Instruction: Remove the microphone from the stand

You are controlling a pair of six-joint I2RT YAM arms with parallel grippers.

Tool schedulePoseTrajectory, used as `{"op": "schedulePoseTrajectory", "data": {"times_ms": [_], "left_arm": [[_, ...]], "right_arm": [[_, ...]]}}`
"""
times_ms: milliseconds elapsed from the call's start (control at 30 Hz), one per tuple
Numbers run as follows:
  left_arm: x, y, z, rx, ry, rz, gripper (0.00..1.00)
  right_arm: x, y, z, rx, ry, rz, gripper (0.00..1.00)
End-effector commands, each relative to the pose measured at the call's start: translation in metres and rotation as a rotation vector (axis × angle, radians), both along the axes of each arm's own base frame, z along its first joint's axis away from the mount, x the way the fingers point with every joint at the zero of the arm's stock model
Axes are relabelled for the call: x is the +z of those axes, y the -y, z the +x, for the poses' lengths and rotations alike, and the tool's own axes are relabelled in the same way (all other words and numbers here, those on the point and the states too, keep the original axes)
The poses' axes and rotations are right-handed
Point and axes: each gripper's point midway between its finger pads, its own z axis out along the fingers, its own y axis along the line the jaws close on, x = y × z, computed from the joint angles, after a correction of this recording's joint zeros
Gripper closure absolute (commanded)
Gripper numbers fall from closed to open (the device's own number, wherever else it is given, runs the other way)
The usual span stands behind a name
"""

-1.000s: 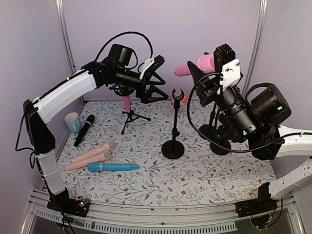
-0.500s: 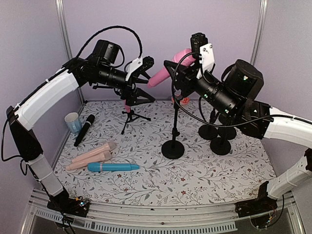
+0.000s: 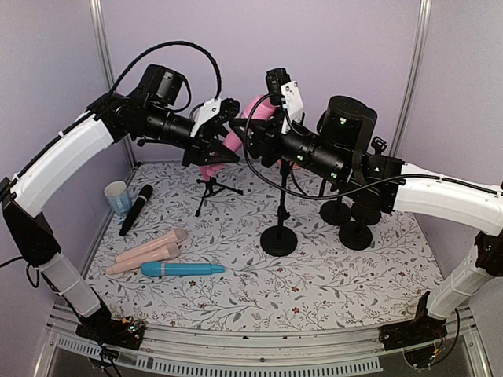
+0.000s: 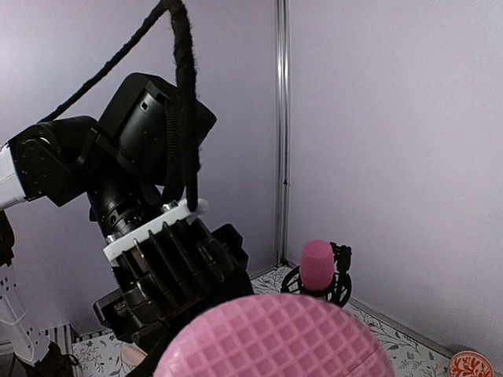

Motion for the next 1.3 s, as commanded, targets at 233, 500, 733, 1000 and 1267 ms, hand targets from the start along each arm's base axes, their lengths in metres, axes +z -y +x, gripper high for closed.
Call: {"op": "schedulePoseTrajectory", "data": {"times_ms": [233, 500, 733, 1000, 1267], "left_arm": [[-0.050, -0.053, 0.014, 0.153, 0.056, 0.182, 1.00], [-0.135, -0.172, 0.046, 0.458, -0.035, 0.389, 1.00], [-0.224, -0.274, 0.053, 0.705, -0.118, 0.625, 1.00], [-0.276, -0.322, 0.078, 0.878, -0.215, 0.750, 1.00], [-0.307, -0.334, 0.097, 0.961, -0.228, 0.801, 0.92]], "right_arm": [[0.037, 0.044, -0.002, -0.061, 0.015, 0.090, 0.22], [0.050, 0.098, -0.009, -0.178, 0.037, 0.109, 0.19], [0.023, 0.122, -0.008, -0.241, -0.087, 0.080, 0.21], [-0.043, 0.132, -0.013, -0.231, -0.317, 0.062, 0.28], [-0.117, 0.139, -0.023, -0.218, -0.539, 0.058, 0.34]]}}
